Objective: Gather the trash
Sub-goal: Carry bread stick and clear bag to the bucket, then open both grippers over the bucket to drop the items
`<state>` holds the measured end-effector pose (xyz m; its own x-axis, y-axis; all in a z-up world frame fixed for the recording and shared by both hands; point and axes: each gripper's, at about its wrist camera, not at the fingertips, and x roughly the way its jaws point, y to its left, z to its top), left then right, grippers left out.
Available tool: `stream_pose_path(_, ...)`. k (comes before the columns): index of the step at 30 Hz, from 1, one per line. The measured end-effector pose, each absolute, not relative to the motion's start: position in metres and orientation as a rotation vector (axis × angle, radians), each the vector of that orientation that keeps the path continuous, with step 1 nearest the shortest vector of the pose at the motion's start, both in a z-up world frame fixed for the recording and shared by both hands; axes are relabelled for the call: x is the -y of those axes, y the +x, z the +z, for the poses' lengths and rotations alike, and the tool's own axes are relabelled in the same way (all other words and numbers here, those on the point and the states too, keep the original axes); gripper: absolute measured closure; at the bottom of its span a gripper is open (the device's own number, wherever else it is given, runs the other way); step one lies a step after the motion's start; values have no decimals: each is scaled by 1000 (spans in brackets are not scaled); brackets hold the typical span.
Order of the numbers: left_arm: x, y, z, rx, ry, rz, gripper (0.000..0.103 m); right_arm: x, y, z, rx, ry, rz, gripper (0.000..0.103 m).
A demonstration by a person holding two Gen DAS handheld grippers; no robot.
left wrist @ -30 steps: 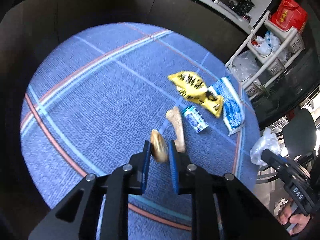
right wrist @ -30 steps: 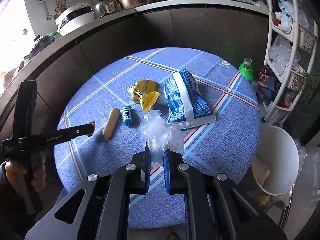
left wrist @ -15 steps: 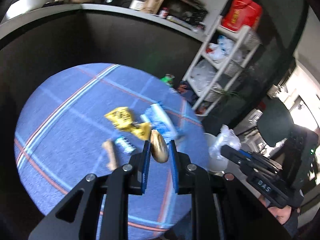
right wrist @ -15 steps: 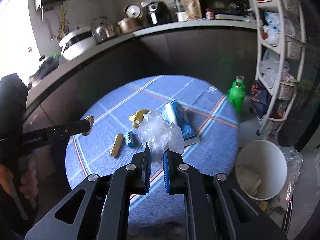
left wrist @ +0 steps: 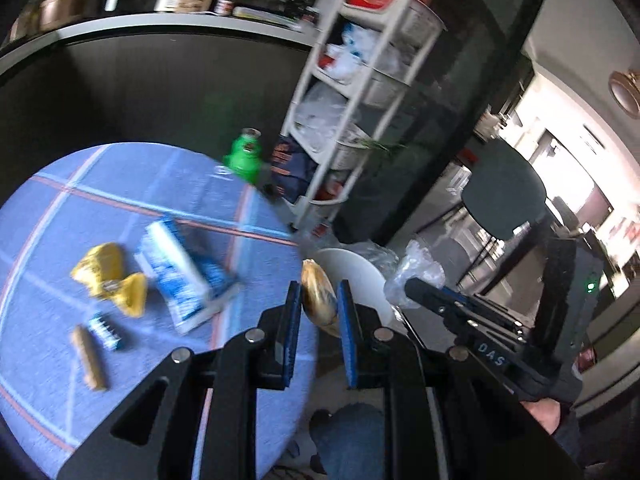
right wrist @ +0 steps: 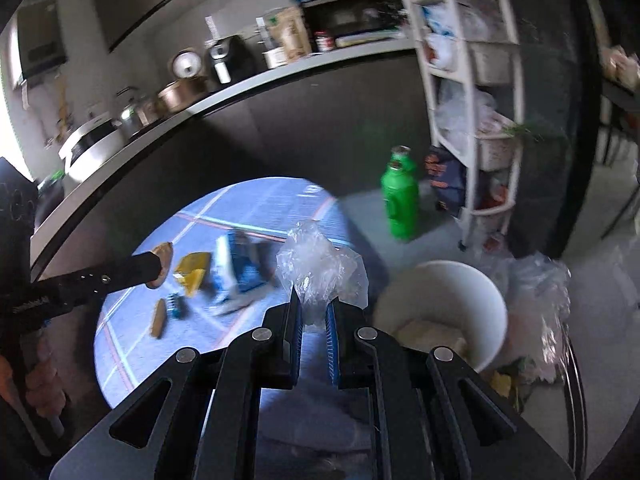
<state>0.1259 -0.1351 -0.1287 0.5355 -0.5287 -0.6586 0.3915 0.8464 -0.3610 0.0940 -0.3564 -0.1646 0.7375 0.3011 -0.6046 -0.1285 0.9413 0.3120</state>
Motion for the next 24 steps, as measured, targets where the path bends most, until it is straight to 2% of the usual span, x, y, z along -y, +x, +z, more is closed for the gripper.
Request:
stream_pose_path(11,230,178,-166,-957,-114,-683,84,422,113,-226,-787,351,132,91)
stream_pose_path(24,306,238,-246,-1135,-9,-708,84,452,157,-308,-901,376,123,91)
